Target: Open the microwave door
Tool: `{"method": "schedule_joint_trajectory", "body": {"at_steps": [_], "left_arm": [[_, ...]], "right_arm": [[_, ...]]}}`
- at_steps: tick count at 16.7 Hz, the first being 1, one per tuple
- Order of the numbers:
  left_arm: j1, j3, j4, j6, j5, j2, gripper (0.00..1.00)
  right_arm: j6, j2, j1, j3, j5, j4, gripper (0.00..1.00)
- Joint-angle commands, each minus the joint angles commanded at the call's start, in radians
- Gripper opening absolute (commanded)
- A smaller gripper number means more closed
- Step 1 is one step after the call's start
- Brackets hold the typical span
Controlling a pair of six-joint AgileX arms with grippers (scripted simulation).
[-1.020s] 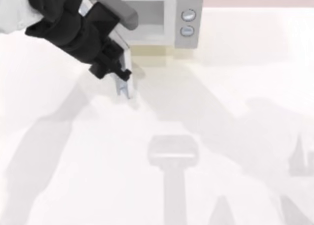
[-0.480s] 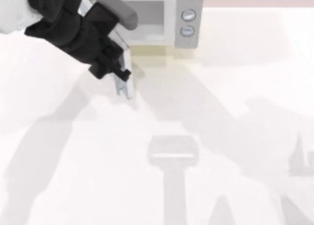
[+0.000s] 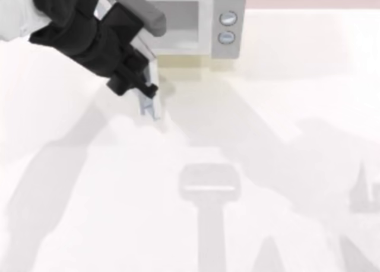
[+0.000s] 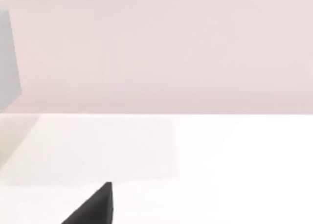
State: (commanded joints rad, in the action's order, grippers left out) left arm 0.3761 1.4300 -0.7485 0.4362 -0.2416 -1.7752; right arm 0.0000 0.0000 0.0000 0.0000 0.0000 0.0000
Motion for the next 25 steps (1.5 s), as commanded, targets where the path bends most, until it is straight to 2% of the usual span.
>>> {"method": "schedule_joint_trajectory", "body": {"at_steps": [8,17,25], "left_arm": [[0.003,-0.002,-0.001,0.001,-0.005,-0.001,0.0],[-0.072,-0.013,-0.055,0.184,-0.086,0.017,0.0],[-0.075,-0.014,-0.057,0.191,-0.089,0.017,0.0]], "right_arm": [[0.0,0.0,0.0,0.0,0.0,0.0,1.0],[0.0,0.0,0.0,0.0,0.0,0.0,1.0],[0.0,0.0,0.0,0.0,0.0,0.0,1.0]]}}
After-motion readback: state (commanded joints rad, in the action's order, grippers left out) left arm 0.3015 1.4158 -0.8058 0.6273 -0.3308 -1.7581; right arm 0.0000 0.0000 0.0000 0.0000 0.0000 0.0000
